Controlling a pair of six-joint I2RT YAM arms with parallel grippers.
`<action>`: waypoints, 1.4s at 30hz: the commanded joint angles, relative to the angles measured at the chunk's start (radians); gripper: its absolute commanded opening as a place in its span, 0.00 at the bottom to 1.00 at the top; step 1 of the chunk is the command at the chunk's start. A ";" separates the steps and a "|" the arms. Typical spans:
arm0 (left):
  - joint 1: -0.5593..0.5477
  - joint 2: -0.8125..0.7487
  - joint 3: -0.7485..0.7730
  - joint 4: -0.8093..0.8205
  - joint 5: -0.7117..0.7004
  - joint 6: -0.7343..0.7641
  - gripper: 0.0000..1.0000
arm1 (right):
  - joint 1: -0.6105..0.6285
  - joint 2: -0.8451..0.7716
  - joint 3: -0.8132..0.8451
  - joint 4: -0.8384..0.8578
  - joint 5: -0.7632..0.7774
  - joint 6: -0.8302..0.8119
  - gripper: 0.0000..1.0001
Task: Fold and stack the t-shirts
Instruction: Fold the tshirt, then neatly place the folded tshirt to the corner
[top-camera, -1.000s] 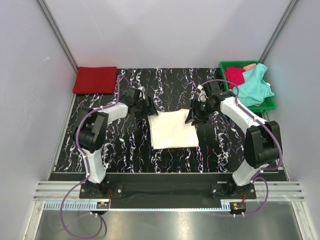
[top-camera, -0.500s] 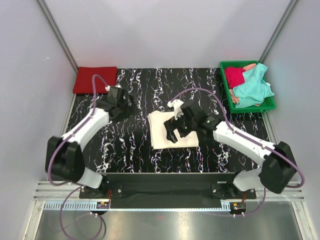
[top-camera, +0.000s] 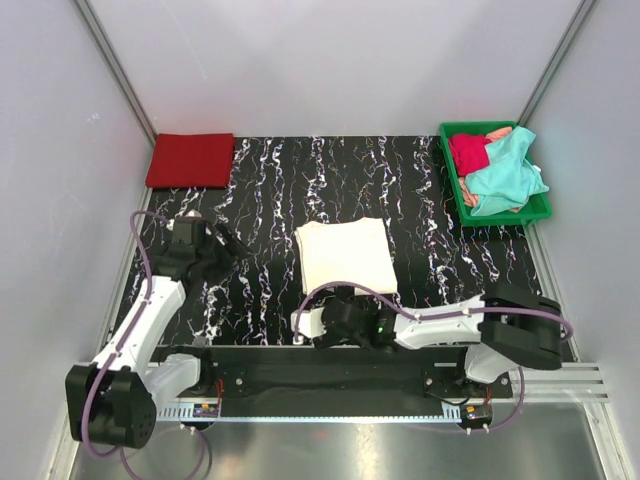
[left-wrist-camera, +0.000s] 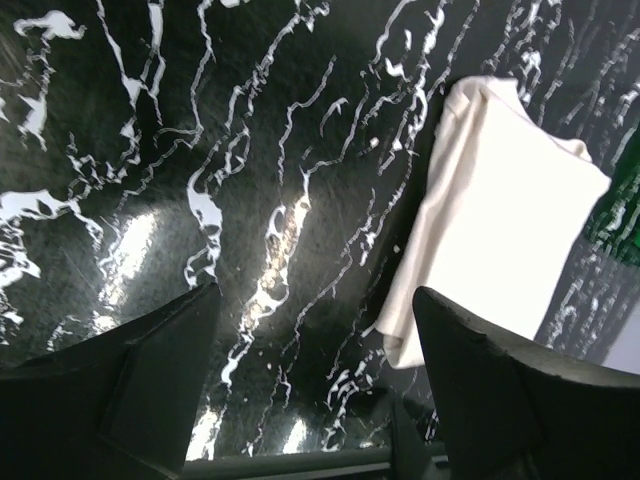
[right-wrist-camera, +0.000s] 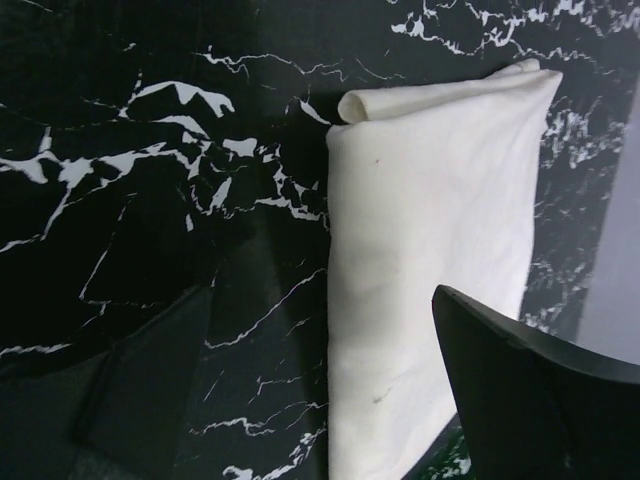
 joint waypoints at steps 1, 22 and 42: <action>0.015 -0.072 -0.031 0.060 0.061 -0.030 0.83 | 0.027 0.091 0.022 0.251 0.134 -0.147 1.00; 0.077 -0.063 -0.126 0.144 0.249 -0.030 0.93 | -0.010 0.400 0.056 0.619 0.182 -0.284 0.14; -0.205 0.494 -0.150 0.969 0.358 -0.456 0.99 | -0.165 0.058 0.122 0.340 -0.043 -0.193 0.00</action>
